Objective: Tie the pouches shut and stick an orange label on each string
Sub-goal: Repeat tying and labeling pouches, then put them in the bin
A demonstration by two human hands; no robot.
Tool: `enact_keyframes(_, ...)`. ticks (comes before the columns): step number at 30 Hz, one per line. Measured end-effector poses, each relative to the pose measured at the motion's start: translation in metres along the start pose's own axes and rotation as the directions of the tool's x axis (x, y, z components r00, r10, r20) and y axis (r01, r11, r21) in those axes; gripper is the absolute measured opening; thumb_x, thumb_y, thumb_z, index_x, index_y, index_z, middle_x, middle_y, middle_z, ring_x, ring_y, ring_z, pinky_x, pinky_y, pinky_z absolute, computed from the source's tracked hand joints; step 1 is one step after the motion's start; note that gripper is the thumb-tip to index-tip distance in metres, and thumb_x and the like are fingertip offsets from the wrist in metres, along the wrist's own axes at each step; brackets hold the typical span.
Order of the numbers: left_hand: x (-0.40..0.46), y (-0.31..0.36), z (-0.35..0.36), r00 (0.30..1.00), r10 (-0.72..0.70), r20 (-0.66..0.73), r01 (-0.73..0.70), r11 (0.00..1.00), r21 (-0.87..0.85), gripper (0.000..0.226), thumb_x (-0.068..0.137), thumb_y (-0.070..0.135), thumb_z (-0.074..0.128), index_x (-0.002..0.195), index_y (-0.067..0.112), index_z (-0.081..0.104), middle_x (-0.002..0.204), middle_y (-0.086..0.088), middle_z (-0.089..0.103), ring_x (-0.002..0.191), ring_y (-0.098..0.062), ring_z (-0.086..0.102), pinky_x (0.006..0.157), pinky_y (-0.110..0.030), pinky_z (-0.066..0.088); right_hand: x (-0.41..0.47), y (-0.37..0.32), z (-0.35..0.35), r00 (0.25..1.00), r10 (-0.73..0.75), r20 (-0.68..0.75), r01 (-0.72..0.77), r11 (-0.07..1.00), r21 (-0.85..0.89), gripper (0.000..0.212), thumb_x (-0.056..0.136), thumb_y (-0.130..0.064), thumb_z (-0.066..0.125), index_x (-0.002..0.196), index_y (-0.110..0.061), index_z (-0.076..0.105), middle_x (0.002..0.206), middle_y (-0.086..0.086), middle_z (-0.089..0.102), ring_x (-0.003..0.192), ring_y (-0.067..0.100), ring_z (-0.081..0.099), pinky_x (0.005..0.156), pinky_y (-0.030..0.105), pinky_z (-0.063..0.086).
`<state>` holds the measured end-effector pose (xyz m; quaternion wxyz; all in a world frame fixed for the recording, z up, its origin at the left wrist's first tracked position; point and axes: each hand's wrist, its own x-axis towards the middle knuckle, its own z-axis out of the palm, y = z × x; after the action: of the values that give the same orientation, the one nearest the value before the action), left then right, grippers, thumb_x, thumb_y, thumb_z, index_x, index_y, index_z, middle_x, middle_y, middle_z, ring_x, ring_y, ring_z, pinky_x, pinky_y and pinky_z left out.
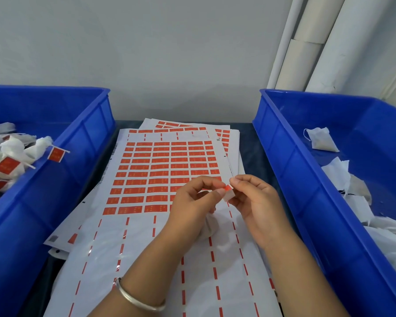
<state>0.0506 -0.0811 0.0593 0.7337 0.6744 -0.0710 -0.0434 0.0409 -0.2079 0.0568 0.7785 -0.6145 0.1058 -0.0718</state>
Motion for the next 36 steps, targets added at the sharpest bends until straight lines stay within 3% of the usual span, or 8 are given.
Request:
enact_keyframes(6, -0.002, -0.002, 0.0, 0.997, 0.071, 0.028, -0.072, 0.997, 0.037, 0.033, 0.082, 0.015, 0.069, 0.07, 0.046, 0.07, 0.083, 0.021, 0.068, 0.085, 0.003, 0.061, 0.077, -0.022, 0.049, 0.0, -0.002, -0.001, 1.0, 0.028, 0.01, -0.028, 0.999, 0.034, 0.01, 0.091, -0.014, 0.059, 0.095, -0.013, 0.069, 0.099, 0.005, 0.074, 0.09, 0.022, 0.072, 0.078, 0.031, 0.057)
enact_keyframes(17, 0.002, -0.011, 0.0, 0.99, 0.142, 0.008, -0.142, 0.979, 0.143, 0.017, 0.077, 0.022, 0.074, 0.077, 0.038, 0.067, 0.086, 0.025, 0.066, 0.089, 0.005, 0.061, 0.071, -0.01, 0.05, -0.002, -0.003, 0.0, 0.999, 0.048, 0.016, -0.049, 0.996, 0.069, 0.012, 0.091, -0.014, 0.059, 0.1, -0.013, 0.068, 0.099, 0.003, 0.074, 0.09, 0.02, 0.072, 0.074, 0.028, 0.059)
enact_keyframes(24, 0.004, -0.016, 0.0, 0.986, 0.164, -0.016, -0.155, 0.954, 0.257, 0.026, 0.075, 0.021, 0.077, 0.077, 0.041, 0.062, 0.082, 0.029, 0.063, 0.087, 0.012, 0.057, 0.067, -0.002, 0.047, -0.001, -0.002, 0.0, 0.997, 0.054, 0.05, -0.06, 0.99, 0.125, 0.011, 0.092, -0.011, 0.058, 0.097, -0.01, 0.068, 0.098, 0.006, 0.074, 0.09, 0.022, 0.072, 0.069, 0.026, 0.058)
enact_keyframes(28, 0.006, -0.017, -0.001, 0.981, 0.186, -0.046, -0.164, 0.941, 0.297, 0.028, 0.074, 0.018, 0.077, 0.078, 0.039, 0.06, 0.082, 0.023, 0.062, 0.083, 0.011, 0.057, 0.061, -0.001, 0.045, 0.0, 0.0, 0.001, 0.998, 0.021, 0.063, -0.024, 0.999, 0.039, 0.016, 0.087, -0.001, 0.063, 0.092, -0.015, 0.068, 0.092, 0.002, 0.074, 0.086, 0.019, 0.072, 0.066, 0.024, 0.056)
enact_keyframes(33, 0.005, -0.016, -0.003, 0.986, 0.167, -0.007, -0.164, 0.974, 0.158, 0.024, 0.079, 0.022, 0.073, 0.092, 0.036, 0.059, 0.082, 0.022, 0.063, 0.084, 0.004, 0.06, 0.065, -0.007, 0.048, 0.003, 0.004, 0.002, 0.999, -0.024, 0.043, 0.027, 0.998, -0.061, 0.026, 0.084, 0.0, 0.067, 0.095, -0.024, 0.068, 0.086, -0.004, 0.074, 0.086, 0.015, 0.072, 0.069, 0.024, 0.057)
enact_keyframes(36, 0.006, -0.015, -0.003, 0.992, 0.124, -0.033, -0.12, 0.988, 0.1, 0.011, 0.084, 0.023, 0.067, 0.086, 0.034, 0.064, 0.079, 0.019, 0.065, 0.077, 0.0, 0.062, 0.061, -0.012, 0.048, 0.002, 0.005, 0.002, 0.996, -0.059, 0.068, 0.066, 0.993, -0.103, 0.023, 0.083, -0.006, 0.07, 0.094, -0.025, 0.067, 0.087, -0.005, 0.074, 0.087, 0.011, 0.071, 0.066, 0.019, 0.056)
